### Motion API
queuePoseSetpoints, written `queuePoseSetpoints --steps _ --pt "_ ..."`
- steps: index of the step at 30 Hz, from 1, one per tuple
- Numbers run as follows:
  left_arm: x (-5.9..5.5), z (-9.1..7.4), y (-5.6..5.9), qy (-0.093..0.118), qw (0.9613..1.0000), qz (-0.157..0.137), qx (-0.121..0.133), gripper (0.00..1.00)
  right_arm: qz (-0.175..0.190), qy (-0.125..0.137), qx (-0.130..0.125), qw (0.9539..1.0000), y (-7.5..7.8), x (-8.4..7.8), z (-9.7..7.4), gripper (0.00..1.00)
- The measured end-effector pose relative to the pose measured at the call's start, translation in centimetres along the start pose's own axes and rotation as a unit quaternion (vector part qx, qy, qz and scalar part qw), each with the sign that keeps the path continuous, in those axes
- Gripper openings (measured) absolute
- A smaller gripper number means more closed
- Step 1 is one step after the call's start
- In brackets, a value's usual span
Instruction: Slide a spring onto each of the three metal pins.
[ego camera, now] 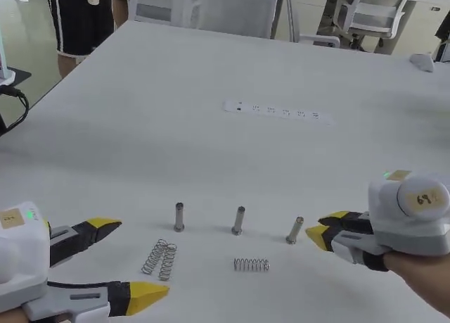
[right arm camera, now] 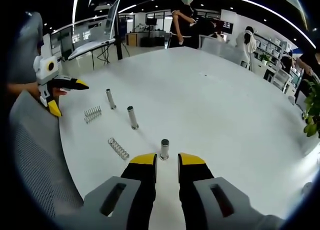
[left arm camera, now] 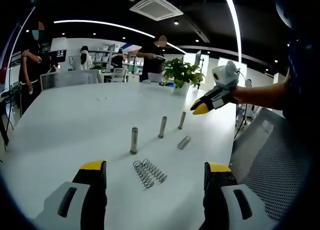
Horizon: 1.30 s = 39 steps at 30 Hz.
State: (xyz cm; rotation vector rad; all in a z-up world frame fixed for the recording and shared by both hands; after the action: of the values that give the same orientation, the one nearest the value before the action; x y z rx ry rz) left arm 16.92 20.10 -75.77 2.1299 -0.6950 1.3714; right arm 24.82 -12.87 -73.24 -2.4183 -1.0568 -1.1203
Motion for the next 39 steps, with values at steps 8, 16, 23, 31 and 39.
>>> queuePoseSetpoints --steps 8,16,23,31,39 --pt "0.3 0.0 0.0 0.001 1.0000 0.003 -0.001 0.77 -0.016 -0.001 0.028 0.9995 -1.1 -0.3 -0.6 0.15" --pt "0.2 -0.1 0.1 0.000 1.0000 0.004 -0.002 0.77 -0.042 -0.004 0.068 0.9968 -2.5 -0.5 -0.6 0.17" --pt "0.1 0.0 0.3 0.000 1.0000 0.004 -0.002 0.77 -0.066 -0.010 0.108 0.9920 -3.5 -0.2 0.0 0.18" --pt "0.2 0.0 0.3 -0.001 1.0000 0.007 -0.002 0.77 -0.106 -0.022 0.144 0.9837 -4.5 0.4 1.6 0.19" --pt "0.2 -0.1 0.3 -0.001 1.0000 0.006 -0.001 0.76 -0.138 -0.040 0.172 0.9745 -5.1 0.7 3.7 0.18"
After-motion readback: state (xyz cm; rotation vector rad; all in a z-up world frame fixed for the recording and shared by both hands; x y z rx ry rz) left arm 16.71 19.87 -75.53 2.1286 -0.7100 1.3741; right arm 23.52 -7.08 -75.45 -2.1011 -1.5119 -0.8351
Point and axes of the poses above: the centre of the closed fingertips' face, and the gripper's own axes: z roughly forward along the fingers, y roughly to its right, x roughly out of its top, the point moved 9 cm from there along -z, roughly backward along the fingers, and after that the axes turned 1 degree about x, right-handed, at the moved point
